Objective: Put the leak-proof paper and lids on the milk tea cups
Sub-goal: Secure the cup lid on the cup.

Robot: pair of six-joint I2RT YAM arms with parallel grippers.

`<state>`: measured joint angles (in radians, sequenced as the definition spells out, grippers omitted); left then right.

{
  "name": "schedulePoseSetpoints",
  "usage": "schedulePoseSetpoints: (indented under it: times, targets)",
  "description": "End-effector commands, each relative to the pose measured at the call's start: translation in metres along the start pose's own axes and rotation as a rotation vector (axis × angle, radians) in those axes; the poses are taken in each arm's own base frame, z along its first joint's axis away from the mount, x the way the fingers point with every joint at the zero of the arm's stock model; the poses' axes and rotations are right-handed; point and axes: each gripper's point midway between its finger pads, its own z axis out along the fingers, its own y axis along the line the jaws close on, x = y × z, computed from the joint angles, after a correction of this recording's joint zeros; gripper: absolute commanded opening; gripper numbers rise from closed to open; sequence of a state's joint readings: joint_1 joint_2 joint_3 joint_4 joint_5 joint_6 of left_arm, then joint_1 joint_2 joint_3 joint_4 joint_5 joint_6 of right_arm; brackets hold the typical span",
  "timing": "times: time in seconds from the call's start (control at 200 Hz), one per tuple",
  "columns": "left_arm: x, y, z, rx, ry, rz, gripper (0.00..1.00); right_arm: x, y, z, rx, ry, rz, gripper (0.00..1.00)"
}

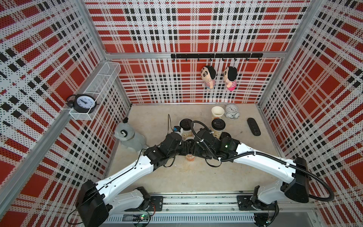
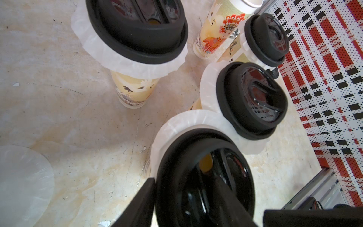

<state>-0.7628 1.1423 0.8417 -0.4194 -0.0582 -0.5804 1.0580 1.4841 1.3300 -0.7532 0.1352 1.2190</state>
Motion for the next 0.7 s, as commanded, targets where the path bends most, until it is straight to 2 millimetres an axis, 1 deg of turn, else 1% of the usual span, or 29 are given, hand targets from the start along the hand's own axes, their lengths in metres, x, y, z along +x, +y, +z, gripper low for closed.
schedulePoseSetpoints:
  times: [0.0, 0.286, 0.501, 0.696]
  targets:
    - [0.075, 0.043, 0.008, -0.152, 0.266, 0.037, 0.5, 0.001, -0.012, 0.012, 0.052, -0.004, 0.0, 0.44]
    - [0.075, 0.043, 0.009, -0.15, 0.27, 0.039, 0.5, 0.015, -0.046, 0.029, 0.161, 0.028, 0.01, 0.43]
    - [0.075, 0.043, 0.009, -0.15, 0.269, 0.037, 0.5, 0.022, -0.064, 0.031, 0.209, 0.041, 0.022, 0.43]
    - [0.075, 0.043, 0.009, -0.148, 0.27, 0.037, 0.5, 0.031, -0.082, 0.034, 0.268, 0.09, 0.03, 0.43]
